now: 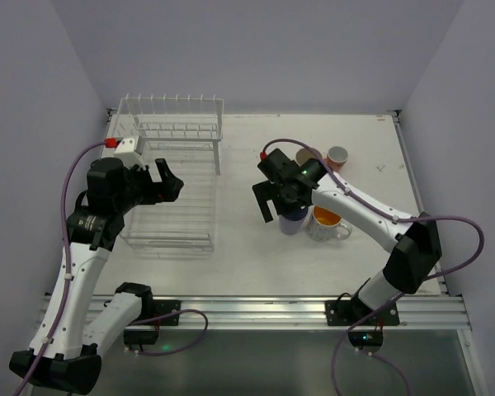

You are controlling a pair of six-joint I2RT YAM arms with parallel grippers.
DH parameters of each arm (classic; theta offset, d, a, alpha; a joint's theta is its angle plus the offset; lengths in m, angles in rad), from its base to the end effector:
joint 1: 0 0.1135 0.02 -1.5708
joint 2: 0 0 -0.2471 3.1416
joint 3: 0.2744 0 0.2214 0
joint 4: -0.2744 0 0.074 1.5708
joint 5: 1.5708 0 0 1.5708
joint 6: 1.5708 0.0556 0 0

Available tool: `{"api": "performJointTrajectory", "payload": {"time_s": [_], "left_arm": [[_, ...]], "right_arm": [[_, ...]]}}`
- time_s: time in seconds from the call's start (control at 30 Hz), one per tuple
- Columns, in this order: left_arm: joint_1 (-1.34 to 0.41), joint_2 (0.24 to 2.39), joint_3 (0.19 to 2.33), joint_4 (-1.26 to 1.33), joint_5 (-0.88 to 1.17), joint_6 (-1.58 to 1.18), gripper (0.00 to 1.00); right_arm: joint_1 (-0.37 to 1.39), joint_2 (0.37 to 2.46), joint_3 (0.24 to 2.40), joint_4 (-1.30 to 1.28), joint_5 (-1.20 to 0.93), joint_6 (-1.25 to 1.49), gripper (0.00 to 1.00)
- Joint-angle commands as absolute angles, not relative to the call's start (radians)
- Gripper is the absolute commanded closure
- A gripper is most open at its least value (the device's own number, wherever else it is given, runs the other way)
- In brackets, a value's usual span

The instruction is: Unload the cups from the dish rack

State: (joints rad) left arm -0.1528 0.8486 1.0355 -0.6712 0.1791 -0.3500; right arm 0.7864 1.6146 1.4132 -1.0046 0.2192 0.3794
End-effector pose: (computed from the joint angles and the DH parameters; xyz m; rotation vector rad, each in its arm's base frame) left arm 0.1654 -0.0355 0.3375 -0.0925 2.0815 -0.4935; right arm 0.2186 0.2020 0.2567 -0.4953 2.6734 0.0262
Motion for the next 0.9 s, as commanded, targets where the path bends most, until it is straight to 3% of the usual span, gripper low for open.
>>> {"api": "performJointTrajectory", "payload": {"time_s": [0.0, 0.23, 0.57, 0.87], "left_arm": [[-0.152, 0.833, 1.045, -0.681, 0.158, -0.327, 0.0], [-0.152, 0.868, 1.048, -0.617, 0.225, -0.327, 0.0], [-0.158, 0.93, 0.994, -0.39, 0.44, -0.466, 0.0], [-0.363, 0.982, 0.907, -0.286, 0.311, -0.529, 0.0]], "right_arm": [[0.792, 1.525, 1.466, -1.052, 0.264, 0.403, 0.01], [0.792, 1.324, 1.381, -0.976, 0.256, 0.419, 0.01], [0.79, 1.108, 1.169, -0.784, 0.029, 0.443, 0.01], [0.79, 1.051, 1.034, -0.727, 0.003, 0.485, 0.01]]}}
